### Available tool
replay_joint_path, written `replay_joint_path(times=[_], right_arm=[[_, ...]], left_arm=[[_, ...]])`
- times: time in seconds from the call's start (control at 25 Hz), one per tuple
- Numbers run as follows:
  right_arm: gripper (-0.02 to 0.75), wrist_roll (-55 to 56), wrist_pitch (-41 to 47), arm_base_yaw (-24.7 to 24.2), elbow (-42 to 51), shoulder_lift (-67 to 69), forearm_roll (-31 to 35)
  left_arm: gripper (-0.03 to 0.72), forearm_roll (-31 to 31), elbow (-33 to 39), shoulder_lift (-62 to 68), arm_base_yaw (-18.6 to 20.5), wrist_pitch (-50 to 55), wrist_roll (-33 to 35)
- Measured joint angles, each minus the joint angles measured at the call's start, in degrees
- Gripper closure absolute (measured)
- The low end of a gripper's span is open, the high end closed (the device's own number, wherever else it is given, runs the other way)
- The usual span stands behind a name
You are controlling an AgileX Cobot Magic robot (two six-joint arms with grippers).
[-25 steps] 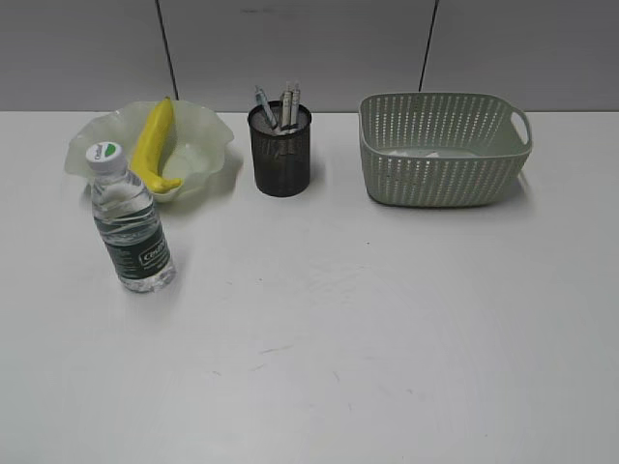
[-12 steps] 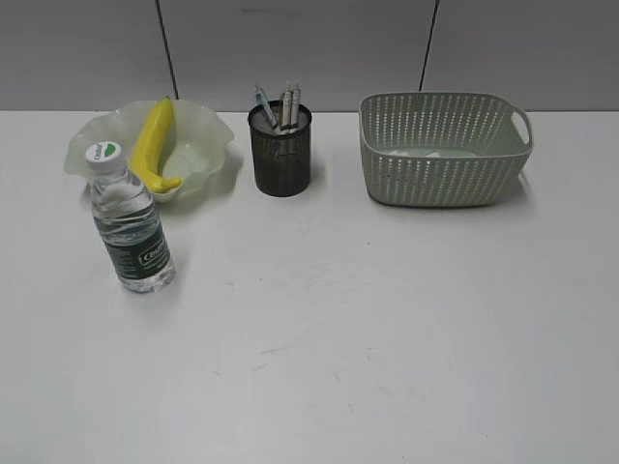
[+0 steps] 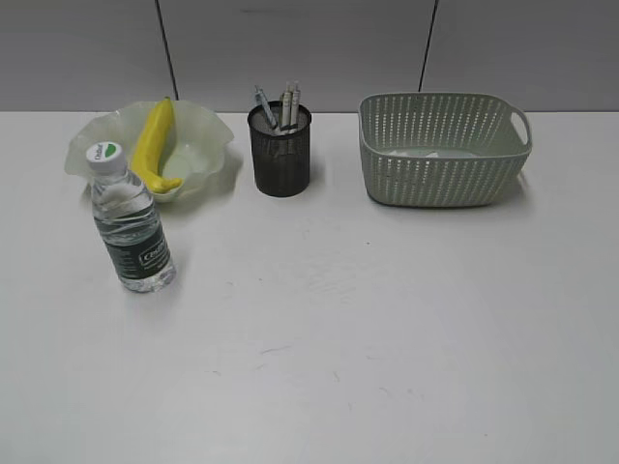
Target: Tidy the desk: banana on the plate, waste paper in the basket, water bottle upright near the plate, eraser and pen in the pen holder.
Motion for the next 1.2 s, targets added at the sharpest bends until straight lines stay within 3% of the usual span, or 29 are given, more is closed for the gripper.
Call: replay_joint_path(times=[0.24, 0.4, 1.2], right_arm=[[0.37, 0.0, 0.0, -17.4, 0.0, 0.0, 0.1], [0.37, 0.0, 0.0, -22.9, 0.0, 0.0, 0.1], [0.37, 0.0, 0.0, -24.0, 0.0, 0.0, 0.1]], left_arm=[[0.374, 0.0, 0.0, 0.0, 7.6, 0.0, 0.0], [0.374, 0.0, 0.0, 0.0, 9.7, 0.0, 0.0], [0.375, 0.0, 0.0, 0.0, 10.1, 0.0, 0.0]])
